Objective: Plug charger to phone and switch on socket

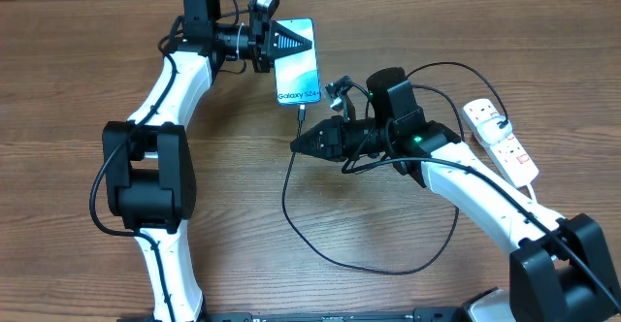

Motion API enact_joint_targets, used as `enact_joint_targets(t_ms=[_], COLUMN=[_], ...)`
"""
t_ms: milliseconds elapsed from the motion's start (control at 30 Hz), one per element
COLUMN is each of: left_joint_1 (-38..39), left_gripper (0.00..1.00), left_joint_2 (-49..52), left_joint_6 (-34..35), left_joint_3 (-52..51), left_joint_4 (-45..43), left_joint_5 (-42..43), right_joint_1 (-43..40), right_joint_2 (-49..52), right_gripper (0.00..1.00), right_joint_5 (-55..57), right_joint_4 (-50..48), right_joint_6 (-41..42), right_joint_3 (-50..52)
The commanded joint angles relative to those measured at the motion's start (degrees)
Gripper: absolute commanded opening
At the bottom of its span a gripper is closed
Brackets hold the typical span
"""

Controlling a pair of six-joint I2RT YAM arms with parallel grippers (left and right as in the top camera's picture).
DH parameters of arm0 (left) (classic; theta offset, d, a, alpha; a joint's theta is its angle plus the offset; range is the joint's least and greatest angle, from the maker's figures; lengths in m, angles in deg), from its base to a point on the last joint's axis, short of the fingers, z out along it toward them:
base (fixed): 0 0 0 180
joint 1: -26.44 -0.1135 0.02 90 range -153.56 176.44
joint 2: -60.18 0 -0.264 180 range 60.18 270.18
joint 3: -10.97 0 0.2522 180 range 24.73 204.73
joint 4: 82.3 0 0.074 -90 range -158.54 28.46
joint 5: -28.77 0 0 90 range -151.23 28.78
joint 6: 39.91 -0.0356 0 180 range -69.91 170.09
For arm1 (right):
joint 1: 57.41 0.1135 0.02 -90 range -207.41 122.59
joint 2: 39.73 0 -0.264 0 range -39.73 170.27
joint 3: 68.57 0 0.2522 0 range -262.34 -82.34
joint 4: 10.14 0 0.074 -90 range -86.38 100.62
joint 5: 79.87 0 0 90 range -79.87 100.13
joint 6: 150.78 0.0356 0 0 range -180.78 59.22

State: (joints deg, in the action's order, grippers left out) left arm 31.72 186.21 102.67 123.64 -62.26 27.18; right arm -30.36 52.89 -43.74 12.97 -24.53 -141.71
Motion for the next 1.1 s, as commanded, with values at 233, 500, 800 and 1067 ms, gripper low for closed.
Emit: enact_joint_targets(t_ms=[233, 500, 800, 1067], left_joint_1=[0.39, 0.46, 1.31, 1.51], left_gripper=[0.04, 0.04, 0.04, 0.04], left_joint_2=[-0.81, -0.81, -0.81, -0.81], left_joint_6=[-0.28, -0.24, 0.17, 0.13], left_joint_3=[0.57, 0.57, 0.57, 0.57], left_joint_4=[-2.82, -2.95, -2.95, -2.95], left_joint_5=[2.10, 2.10, 2.10, 2.12], right_joint_1=[0.09, 0.09, 0.09, -0.07], right_joint_2=[0.74, 0.74, 0.74, 0.74], right_gripper=[0.04, 0.04, 0.04, 0.04], right_joint_5=[-3.28, -3.19, -1.03, 0.24], right_joint_4=[-1.16, -1.64, -1.60, -1.64], right_joint_6=[1.27, 1.29, 1.57, 1.92], right_joint_3=[0.28, 0.28, 0.28, 0.28])
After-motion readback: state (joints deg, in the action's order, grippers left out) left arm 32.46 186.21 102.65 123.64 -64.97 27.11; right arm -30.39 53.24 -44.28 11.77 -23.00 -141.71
